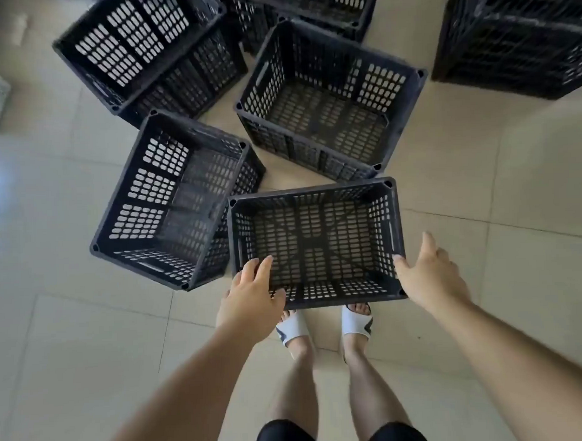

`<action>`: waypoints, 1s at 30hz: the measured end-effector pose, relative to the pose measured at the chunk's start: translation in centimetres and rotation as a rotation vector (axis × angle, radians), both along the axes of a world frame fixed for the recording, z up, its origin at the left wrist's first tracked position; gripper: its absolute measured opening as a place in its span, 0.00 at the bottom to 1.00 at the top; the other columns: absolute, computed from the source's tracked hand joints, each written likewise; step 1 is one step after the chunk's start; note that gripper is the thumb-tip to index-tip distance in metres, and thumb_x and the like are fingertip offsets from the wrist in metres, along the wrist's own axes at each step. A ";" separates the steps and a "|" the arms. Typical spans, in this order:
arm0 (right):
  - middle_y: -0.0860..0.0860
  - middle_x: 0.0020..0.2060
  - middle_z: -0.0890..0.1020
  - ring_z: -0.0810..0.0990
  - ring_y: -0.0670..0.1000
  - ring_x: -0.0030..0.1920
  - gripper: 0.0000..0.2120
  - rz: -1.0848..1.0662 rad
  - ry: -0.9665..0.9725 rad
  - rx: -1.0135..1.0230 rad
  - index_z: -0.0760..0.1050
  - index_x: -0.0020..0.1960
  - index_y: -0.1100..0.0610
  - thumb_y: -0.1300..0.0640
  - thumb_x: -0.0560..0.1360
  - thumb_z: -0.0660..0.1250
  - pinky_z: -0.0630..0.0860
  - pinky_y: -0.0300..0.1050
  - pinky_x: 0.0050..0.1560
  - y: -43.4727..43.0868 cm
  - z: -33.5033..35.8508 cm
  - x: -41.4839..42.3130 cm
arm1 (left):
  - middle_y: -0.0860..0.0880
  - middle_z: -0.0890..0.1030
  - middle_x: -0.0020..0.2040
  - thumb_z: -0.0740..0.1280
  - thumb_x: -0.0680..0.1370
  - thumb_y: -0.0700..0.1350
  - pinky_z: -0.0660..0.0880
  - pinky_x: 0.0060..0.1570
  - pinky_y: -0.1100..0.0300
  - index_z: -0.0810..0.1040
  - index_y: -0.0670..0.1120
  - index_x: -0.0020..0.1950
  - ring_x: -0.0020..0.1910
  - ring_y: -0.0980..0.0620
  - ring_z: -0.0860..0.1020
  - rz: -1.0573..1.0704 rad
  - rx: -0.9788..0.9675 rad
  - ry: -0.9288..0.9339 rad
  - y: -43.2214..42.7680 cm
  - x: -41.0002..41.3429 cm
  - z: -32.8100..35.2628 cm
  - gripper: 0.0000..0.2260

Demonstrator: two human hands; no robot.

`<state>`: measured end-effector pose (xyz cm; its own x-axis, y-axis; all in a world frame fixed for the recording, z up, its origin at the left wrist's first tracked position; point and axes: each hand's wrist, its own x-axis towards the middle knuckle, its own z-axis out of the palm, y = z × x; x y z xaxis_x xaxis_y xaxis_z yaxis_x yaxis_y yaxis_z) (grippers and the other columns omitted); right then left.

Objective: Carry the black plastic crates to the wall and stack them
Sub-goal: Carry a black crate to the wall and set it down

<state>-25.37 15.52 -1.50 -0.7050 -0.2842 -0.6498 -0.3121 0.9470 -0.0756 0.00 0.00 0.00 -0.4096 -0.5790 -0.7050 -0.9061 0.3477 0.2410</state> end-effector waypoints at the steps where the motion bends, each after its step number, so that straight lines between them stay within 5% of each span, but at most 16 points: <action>1: 0.60 0.72 0.70 0.71 0.65 0.68 0.36 -0.036 -0.020 0.007 0.50 0.82 0.53 0.41 0.81 0.59 0.70 0.60 0.64 0.1 -1.7 -0.2 | 0.52 0.59 0.81 0.60 0.83 0.56 0.68 0.71 0.45 0.55 0.52 0.84 0.78 0.46 0.62 0.057 0.028 0.002 0.0 0.2 -1.8 0.30; 14: 0.62 0.65 0.76 0.78 0.68 0.61 0.30 -0.143 -0.035 0.104 0.61 0.75 0.59 0.50 0.78 0.66 0.78 0.62 0.57 0.4 -22.3 -5.0 | 0.40 0.71 0.72 0.64 0.81 0.50 0.74 0.66 0.41 0.64 0.44 0.78 0.67 0.36 0.75 0.690 -0.046 -0.146 -5.4 3.0 -23.4 0.27; 19: 0.58 0.52 0.78 0.79 0.60 0.38 0.14 -0.152 0.027 0.006 0.67 0.65 0.61 0.58 0.81 0.62 0.72 0.49 0.39 -0.2 -27.0 -6.2 | 0.41 0.77 0.65 0.64 0.81 0.50 0.75 0.60 0.46 0.69 0.43 0.72 0.60 0.38 0.78 0.776 -0.111 -0.134 -7.5 3.4 -28.2 0.21; 21: 0.57 0.51 0.79 0.80 0.59 0.40 0.13 -0.206 0.022 -0.039 0.67 0.65 0.60 0.59 0.83 0.61 0.71 0.47 0.35 -0.3 -28.1 -6.4 | 0.41 0.79 0.61 0.62 0.81 0.48 0.76 0.56 0.48 0.73 0.41 0.69 0.56 0.38 0.79 0.795 -0.129 -0.136 -8.1 3.4 -29.4 0.18; 25: 0.51 0.53 0.83 0.82 0.49 0.42 0.10 -0.428 -0.068 -0.198 0.69 0.64 0.56 0.60 0.83 0.60 0.81 0.49 0.44 -0.3 -29.5 -7.0 | 0.47 0.85 0.55 0.62 0.81 0.46 0.80 0.56 0.49 0.78 0.43 0.63 0.51 0.46 0.84 0.971 -0.088 -0.022 -8.9 3.7 -31.1 0.13; 30: 0.52 0.51 0.82 0.79 0.49 0.40 0.05 -0.441 -0.098 -0.206 0.67 0.57 0.53 0.61 0.83 0.61 0.80 0.51 0.52 0.6 -27.2 -7.2 | 0.48 0.83 0.44 0.62 0.82 0.45 0.81 0.52 0.51 0.78 0.46 0.52 0.39 0.51 0.80 0.995 -0.016 0.000 -8.7 3.9 -29.0 0.07</action>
